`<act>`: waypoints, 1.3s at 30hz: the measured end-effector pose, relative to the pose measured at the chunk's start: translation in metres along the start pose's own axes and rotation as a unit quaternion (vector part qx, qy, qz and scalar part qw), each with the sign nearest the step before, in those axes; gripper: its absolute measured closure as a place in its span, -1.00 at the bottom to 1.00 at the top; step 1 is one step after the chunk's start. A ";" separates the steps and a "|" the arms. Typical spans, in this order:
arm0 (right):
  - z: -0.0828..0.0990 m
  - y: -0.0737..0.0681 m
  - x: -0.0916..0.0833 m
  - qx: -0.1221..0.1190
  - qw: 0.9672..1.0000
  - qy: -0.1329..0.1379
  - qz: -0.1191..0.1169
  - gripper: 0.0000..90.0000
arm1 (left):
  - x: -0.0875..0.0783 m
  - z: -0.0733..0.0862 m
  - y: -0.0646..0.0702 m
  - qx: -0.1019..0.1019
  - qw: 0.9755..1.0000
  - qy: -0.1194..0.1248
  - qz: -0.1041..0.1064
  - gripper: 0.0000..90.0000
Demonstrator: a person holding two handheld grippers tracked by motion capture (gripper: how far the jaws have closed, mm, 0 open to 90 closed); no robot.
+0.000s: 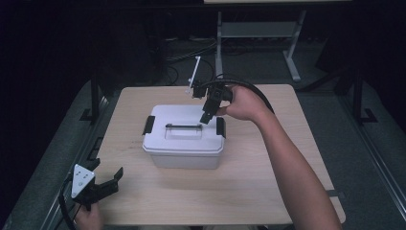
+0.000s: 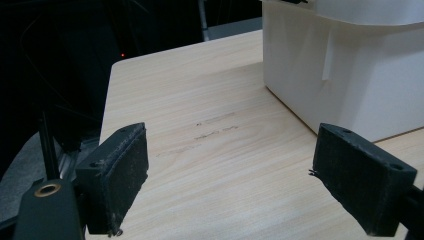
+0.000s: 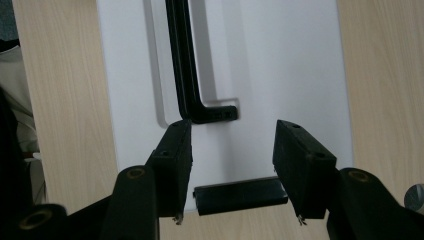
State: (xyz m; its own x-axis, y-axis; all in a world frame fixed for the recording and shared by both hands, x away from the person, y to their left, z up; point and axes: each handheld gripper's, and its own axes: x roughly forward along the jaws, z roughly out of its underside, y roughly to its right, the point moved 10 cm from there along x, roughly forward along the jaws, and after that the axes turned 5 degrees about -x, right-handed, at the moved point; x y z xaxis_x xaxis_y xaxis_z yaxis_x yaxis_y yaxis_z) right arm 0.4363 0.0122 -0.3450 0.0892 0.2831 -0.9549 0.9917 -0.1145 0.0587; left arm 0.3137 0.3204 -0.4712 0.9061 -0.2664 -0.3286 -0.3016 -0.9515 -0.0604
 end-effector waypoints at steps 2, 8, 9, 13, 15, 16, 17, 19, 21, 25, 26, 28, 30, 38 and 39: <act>0.003 0.000 -0.001 0.003 1.000 0.001 0.001 0.09 | 0.000 0.000 0.000 0.000 1.000 0.000 0.000 -0.69; 0.011 0.001 -0.003 0.010 1.000 0.004 0.002 0.08 | 0.000 0.001 0.000 -0.001 1.000 -0.001 -0.001 -0.69; 0.012 0.002 -0.003 0.011 1.000 0.002 0.003 0.08 | 0.000 0.001 0.000 -0.004 1.000 0.001 -0.001 -0.69; 0.017 0.003 -0.003 0.015 1.000 0.001 0.001 0.08 | 0.000 0.001 -0.001 -0.002 1.000 0.000 -0.001 -0.69; 0.020 0.003 -0.003 0.017 1.000 0.002 0.002 0.07 | 0.000 0.002 -0.001 -0.002 1.000 -0.001 0.000 -0.69; 0.021 0.003 -0.004 0.018 1.000 0.004 0.002 0.07 | 0.000 0.002 -0.001 -0.002 1.000 -0.001 0.000 -0.69; 0.022 0.003 -0.004 0.020 1.000 0.004 0.002 0.07 | 0.000 0.002 -0.001 -0.002 1.000 -0.002 0.001 -0.69; 0.026 0.005 -0.005 0.022 1.000 0.002 0.003 0.07 | 0.000 0.003 -0.001 -0.002 1.000 -0.003 0.002 -0.69; 0.029 0.006 -0.005 0.026 1.000 0.001 0.003 0.06 | 0.000 0.002 0.000 -0.002 1.000 -0.003 0.001 -0.69; 0.037 0.007 -0.005 0.034 0.999 0.000 0.003 0.04 | -0.001 0.002 0.000 -0.002 1.000 -0.002 0.000 -0.69; 0.039 0.007 -0.005 0.035 0.999 0.000 0.003 0.03 | -0.001 0.002 0.000 -0.001 1.000 -0.002 0.000 -0.69; 0.043 0.007 -0.004 0.039 0.999 0.000 0.003 0.01 | -0.001 0.002 0.000 -0.001 1.000 -0.001 -0.001 -0.69; 0.047 0.007 -0.003 0.042 0.999 0.000 0.004 -0.01 | -0.001 0.003 0.000 -0.003 1.000 -0.002 -0.001 -0.69; 0.061 0.009 0.000 0.054 0.999 0.000 0.006 -0.07 | -0.001 0.003 -0.001 -0.002 1.000 -0.002 -0.003 -0.69; 0.063 0.009 0.000 0.055 0.998 -0.001 0.006 -0.08 | -0.001 0.003 -0.002 -0.003 1.000 -0.002 -0.003 -0.69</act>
State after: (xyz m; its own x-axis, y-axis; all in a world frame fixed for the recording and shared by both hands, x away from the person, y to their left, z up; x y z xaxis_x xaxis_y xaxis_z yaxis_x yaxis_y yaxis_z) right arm 0.4395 -0.0490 -0.3624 0.1008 0.2794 -0.9549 0.9745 -0.2210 0.0383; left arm 0.3124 0.3226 -0.4736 0.9064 -0.2608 -0.3322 -0.2954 -0.9537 -0.0572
